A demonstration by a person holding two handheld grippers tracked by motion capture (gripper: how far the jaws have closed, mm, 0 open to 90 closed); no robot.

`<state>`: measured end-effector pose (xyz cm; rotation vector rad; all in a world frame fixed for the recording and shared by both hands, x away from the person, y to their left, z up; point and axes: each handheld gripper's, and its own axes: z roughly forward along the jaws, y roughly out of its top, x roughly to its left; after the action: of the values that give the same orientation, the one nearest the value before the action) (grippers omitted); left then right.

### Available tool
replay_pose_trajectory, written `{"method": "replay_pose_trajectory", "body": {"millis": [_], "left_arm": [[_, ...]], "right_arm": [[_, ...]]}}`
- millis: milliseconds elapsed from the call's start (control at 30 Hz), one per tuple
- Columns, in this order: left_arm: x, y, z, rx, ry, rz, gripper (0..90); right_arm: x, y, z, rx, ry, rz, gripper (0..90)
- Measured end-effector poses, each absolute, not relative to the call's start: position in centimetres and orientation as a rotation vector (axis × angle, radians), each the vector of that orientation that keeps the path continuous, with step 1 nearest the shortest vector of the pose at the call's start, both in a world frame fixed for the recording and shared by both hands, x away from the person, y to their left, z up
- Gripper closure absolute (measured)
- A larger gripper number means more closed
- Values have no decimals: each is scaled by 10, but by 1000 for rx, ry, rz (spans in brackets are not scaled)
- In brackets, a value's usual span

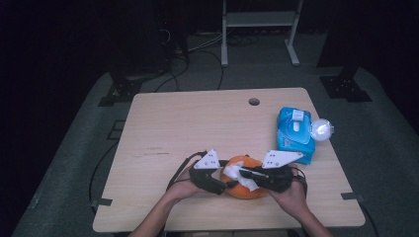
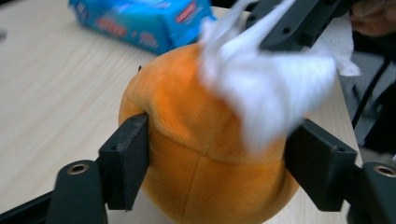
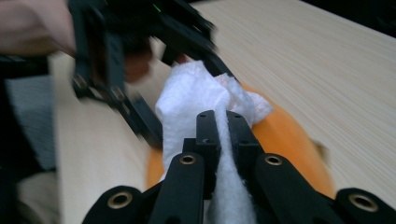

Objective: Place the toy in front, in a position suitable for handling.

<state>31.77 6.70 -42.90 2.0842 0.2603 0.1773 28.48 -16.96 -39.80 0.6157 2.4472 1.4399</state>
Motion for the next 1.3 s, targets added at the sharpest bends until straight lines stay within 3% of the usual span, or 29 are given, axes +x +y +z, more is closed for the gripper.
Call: {"method": "replay_pose_trajectory", "body": {"millis": [33, 267, 333, 367, 400, 467, 567, 700, 833, 1033, 1300], "left_arm": [[312, 63, -427, 2107, 195, 227, 288], [310, 66, -429, 2113, 155, 237, 287], [313, 68, -430, 2113, 188, 210, 209], [319, 70, -431, 2073, 253, 88, 166], [319, 70, -431, 2073, 253, 88, 131], [322, 70, -429, 2042, 312, 24, 115], [319, 67, -430, 2082, 306, 81, 214], [314, 65, -428, 2090, 260, 130, 277], [307, 61, -425, 2124, 194, 216, 313], [310, 69, -429, 2132, 182, 179, 314], [319, 69, -426, 2111, 306, 62, 91]], "right_arm": [[283, -167, -396, 597, 2443, 1420, 842], [295, -182, -395, 684, 2388, 1374, 842], [302, -197, -403, 775, 2409, 1380, 842], [301, -200, -406, 787, 2422, 1377, 842], [301, -200, -406, 787, 2422, 1377, 842], [297, -200, -408, 789, 2434, 1386, 843], [288, -190, -405, 725, 2463, 1394, 842], [281, -173, -400, 644, 2484, 1424, 842], [283, -168, -396, 616, 2467, 1388, 843], [295, -195, -400, 768, 2432, 1383, 843], [294, -195, -407, 729, 2512, 1393, 842]]}}
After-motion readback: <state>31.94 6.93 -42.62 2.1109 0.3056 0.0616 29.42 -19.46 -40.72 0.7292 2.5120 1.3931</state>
